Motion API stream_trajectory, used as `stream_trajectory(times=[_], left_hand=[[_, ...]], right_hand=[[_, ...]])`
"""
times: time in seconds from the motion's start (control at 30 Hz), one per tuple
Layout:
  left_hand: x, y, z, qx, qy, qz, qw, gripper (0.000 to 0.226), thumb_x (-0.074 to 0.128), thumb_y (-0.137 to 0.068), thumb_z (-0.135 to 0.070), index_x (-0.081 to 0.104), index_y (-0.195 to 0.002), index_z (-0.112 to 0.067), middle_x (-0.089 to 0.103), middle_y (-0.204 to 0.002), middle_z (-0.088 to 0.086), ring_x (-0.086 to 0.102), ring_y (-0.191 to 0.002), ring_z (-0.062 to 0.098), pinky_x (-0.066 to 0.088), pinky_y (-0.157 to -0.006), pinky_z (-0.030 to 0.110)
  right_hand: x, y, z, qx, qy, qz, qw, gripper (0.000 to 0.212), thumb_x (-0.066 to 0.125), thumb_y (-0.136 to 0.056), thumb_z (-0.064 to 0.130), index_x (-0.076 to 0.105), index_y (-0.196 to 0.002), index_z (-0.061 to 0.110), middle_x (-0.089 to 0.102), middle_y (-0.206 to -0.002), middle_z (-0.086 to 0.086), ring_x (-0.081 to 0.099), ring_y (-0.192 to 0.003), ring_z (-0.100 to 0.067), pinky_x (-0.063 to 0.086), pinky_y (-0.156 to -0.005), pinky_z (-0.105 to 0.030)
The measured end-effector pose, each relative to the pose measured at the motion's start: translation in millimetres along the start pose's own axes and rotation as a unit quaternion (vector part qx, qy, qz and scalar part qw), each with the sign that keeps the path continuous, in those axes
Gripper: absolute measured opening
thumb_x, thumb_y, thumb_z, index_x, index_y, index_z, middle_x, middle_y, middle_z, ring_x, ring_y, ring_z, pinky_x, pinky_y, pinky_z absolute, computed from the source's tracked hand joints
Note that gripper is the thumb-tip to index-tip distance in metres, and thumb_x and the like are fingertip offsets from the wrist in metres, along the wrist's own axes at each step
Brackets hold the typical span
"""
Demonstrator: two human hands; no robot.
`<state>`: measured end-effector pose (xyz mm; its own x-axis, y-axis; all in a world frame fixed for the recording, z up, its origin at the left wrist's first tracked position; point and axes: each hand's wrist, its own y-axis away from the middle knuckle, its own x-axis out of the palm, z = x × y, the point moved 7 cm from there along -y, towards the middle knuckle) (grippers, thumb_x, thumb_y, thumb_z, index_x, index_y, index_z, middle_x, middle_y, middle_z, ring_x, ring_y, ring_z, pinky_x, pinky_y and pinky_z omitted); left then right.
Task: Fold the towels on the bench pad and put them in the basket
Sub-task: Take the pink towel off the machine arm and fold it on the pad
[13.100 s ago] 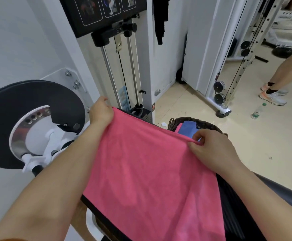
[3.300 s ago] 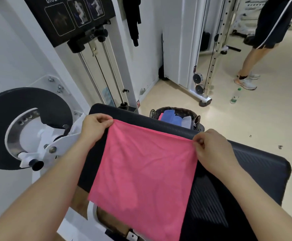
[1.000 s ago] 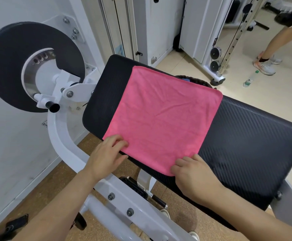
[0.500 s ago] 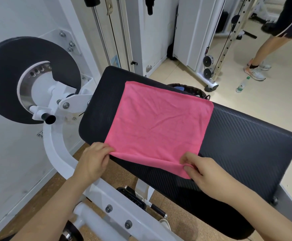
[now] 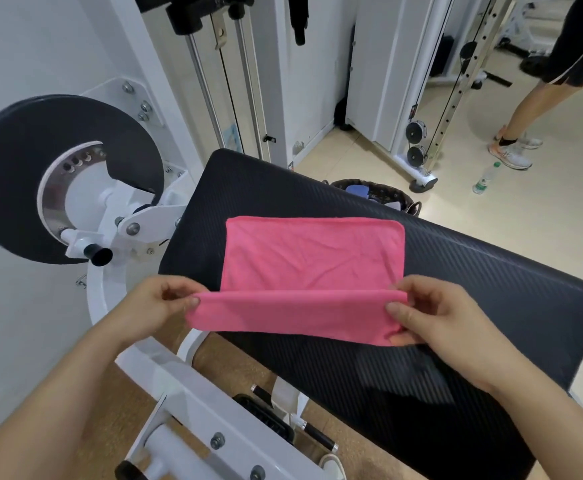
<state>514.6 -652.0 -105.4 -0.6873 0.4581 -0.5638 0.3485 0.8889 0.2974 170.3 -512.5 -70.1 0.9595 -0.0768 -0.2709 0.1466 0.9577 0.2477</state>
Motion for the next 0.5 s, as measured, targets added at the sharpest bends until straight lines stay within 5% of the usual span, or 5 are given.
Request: stream_trajectory(times=[0.1,0.27,0.5], left_hand=[[-18.5,-20.7,-14.8,0.004,0.085,-0.107,0.991,0.013,0.067,-0.088,-0.014,0.075,-0.094,-0.022,0.074,-0.089,-0.006,0.067,-0.082,0.003,0.049,-0.075,0.023],[-22.0,-64.3,-31.9,0.010,0.094,-0.192,0.977,0.008,0.072,-0.085,-0.018,0.076,-0.090,-0.022,0.073,-0.087,-0.004,0.066,-0.084,0.009,0.053,-0.077,0.027],[-11.0,-102.4,-26.5,0.022,0.126,-0.201,0.971,0.009,0.072,-0.085,-0.015,0.075,-0.087,-0.023,0.074,-0.087,-0.003,0.067,-0.081,0.007,0.052,-0.076,0.027]], right_hand=[[-9.1,-18.6,9.4,-0.020,-0.058,-0.079,0.995,0.015,0.060,-0.092,0.004,0.070,-0.088,0.014,0.068,-0.080,-0.015,0.068,-0.072,-0.024,0.056,-0.084,-0.053],[-23.0,-47.8,19.4,-0.016,-0.053,-0.180,0.982,0.015,0.059,-0.092,0.014,0.071,-0.086,0.021,0.070,-0.074,-0.001,0.068,-0.064,-0.016,0.058,-0.080,-0.047],[-30.3,-67.9,31.0,-0.086,0.248,-0.274,0.925,0.014,0.053,-0.094,0.021,0.066,-0.097,0.019,0.066,-0.080,0.006,0.054,-0.072,-0.012,0.037,-0.067,-0.028]])
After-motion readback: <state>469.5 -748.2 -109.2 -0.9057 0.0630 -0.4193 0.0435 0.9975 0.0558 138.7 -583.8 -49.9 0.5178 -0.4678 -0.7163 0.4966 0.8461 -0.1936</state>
